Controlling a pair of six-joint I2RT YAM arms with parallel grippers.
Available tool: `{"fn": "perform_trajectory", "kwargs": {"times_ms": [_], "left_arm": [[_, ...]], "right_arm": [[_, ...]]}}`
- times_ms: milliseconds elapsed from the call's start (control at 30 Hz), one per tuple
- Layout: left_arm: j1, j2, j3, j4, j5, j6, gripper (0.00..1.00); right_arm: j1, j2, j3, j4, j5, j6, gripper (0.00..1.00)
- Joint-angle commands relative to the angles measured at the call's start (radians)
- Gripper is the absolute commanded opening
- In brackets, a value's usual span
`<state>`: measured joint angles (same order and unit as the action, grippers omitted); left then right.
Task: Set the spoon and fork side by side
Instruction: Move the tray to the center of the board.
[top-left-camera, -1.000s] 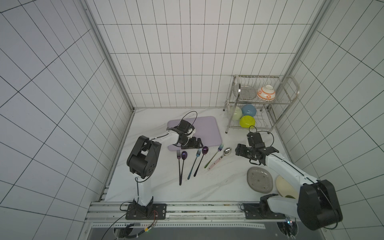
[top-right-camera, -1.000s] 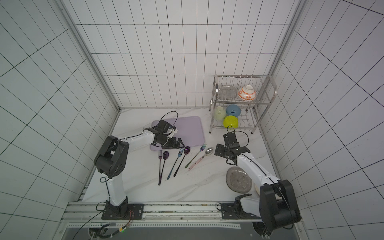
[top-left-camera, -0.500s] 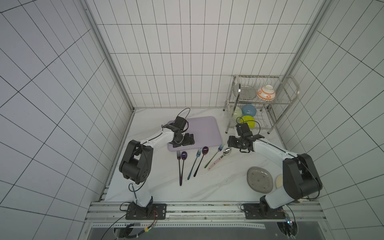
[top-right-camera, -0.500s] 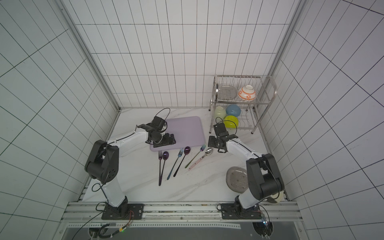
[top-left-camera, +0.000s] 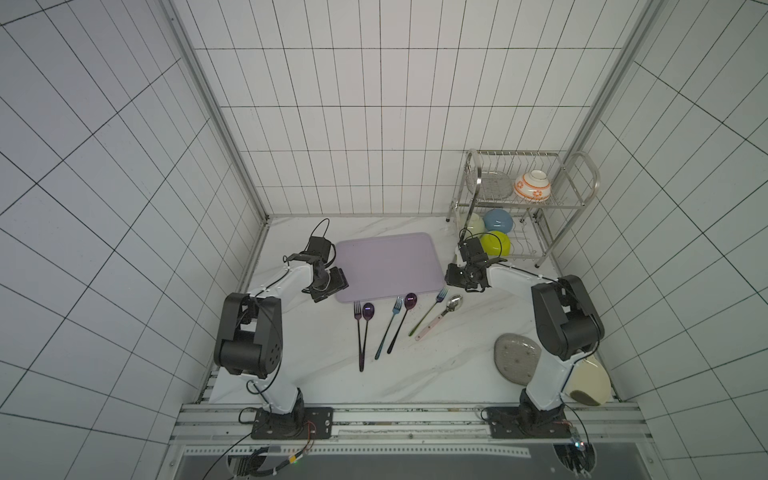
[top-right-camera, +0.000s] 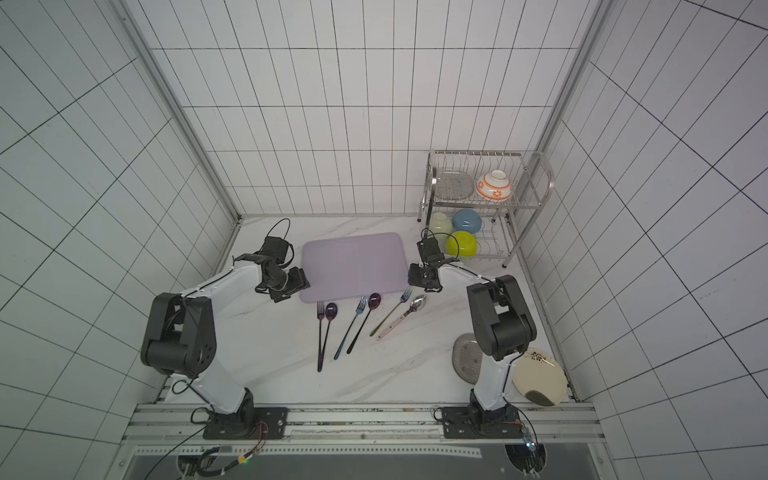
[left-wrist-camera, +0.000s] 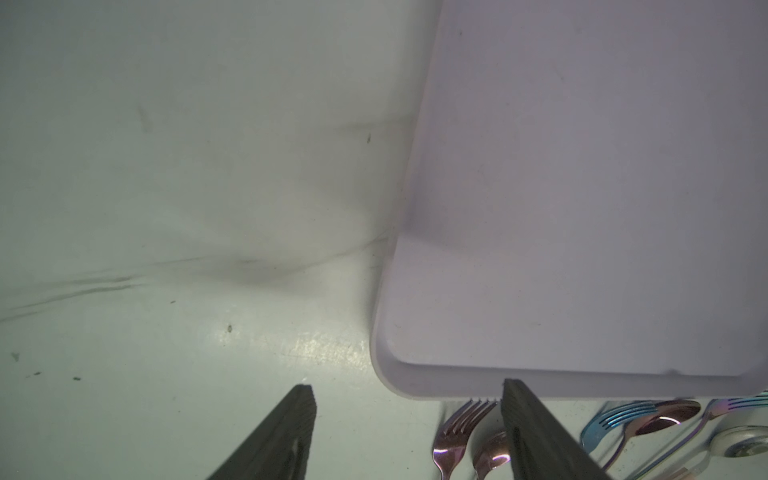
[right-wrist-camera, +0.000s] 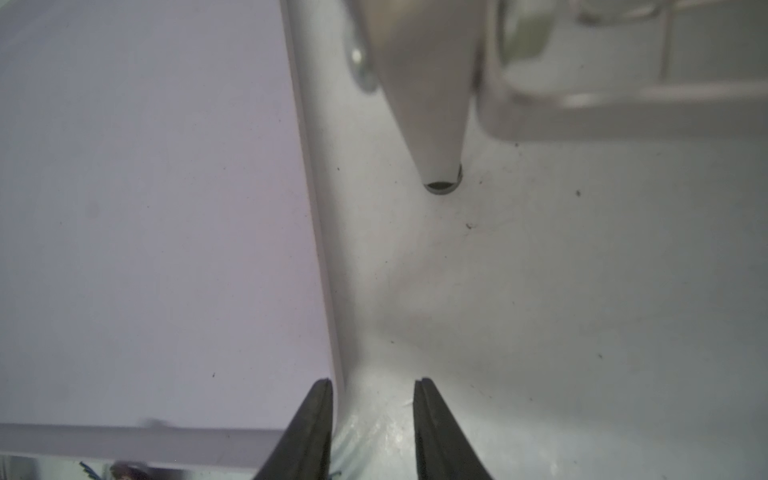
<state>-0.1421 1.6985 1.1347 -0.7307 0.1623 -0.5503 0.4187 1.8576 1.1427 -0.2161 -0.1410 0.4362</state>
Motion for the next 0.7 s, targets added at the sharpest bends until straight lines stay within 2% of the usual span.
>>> {"fn": "perform_trajectory", "kwargs": {"times_ms": [0,200,667], "left_arm": [[0.0,0.025,-0.009,0.04,0.03,0.006,0.7],[0.0,0.045,-0.034,0.047,0.011,0.01,0.6],[-0.001,0.073,-0.114,0.088,-0.003,0.016,0.43]], "right_arm": [[-0.002,0.027,0.02,0.049,-0.054,0.053,0.33],[0.0,0.061,0.001,0.08,-0.057,0.099,0.25],[0.003,0.038,-0.092,0.072,-0.056,0.082,0.07]]}}
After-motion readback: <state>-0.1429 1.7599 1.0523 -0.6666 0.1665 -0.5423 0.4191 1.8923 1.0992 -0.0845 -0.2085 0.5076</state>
